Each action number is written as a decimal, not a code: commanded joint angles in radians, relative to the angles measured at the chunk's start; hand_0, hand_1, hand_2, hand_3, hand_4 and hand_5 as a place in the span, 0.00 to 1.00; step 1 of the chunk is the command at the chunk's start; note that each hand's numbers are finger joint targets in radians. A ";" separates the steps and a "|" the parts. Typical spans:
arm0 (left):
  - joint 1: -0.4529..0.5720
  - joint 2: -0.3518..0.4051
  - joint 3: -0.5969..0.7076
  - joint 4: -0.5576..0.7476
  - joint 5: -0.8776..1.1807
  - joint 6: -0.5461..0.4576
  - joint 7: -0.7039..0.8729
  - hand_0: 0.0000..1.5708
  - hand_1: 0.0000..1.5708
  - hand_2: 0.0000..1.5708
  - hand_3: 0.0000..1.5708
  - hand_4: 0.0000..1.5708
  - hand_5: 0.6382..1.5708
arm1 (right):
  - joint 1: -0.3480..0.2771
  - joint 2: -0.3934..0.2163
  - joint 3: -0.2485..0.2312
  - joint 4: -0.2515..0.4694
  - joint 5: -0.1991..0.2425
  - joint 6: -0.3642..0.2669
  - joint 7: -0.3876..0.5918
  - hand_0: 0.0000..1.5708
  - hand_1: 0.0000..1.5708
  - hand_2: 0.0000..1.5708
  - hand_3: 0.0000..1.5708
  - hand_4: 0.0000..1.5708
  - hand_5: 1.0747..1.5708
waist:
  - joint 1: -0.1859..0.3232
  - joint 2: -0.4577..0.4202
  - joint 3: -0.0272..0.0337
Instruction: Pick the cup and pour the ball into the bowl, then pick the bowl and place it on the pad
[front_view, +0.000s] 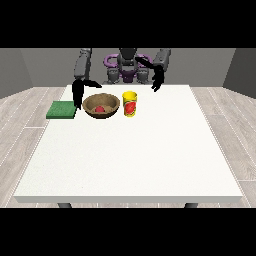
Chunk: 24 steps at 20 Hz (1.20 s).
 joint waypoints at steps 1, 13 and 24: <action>0.059 -0.014 -0.008 -0.022 0.017 -0.051 -0.045 0.00 0.00 0.00 0.00 0.00 0.11 | 0.014 -0.031 -0.033 0.047 -0.021 0.000 -0.031 0.00 0.00 0.00 0.00 0.00 1.00 | 0.038 0.003 0.0004; -0.012 0.018 0.005 -0.133 0.004 -0.083 -0.027 0.00 0.00 0.00 0.00 0.00 0.12 | 0.029 0.008 -0.129 0.227 -0.094 -0.040 -0.118 1.00 1.00 1.00 0.58 0.50 0.96 | 0.121 0.146 0.0012; 0.062 0.097 0.148 0.057 0.079 -0.148 -0.161 0.00 0.00 0.00 0.00 0.00 0.09 | -0.099 -0.084 -0.065 0.133 -0.060 -0.170 0.189 1.00 1.00 1.00 0.45 0.58 0.95 | 0.023 0.004 -0.0005</action>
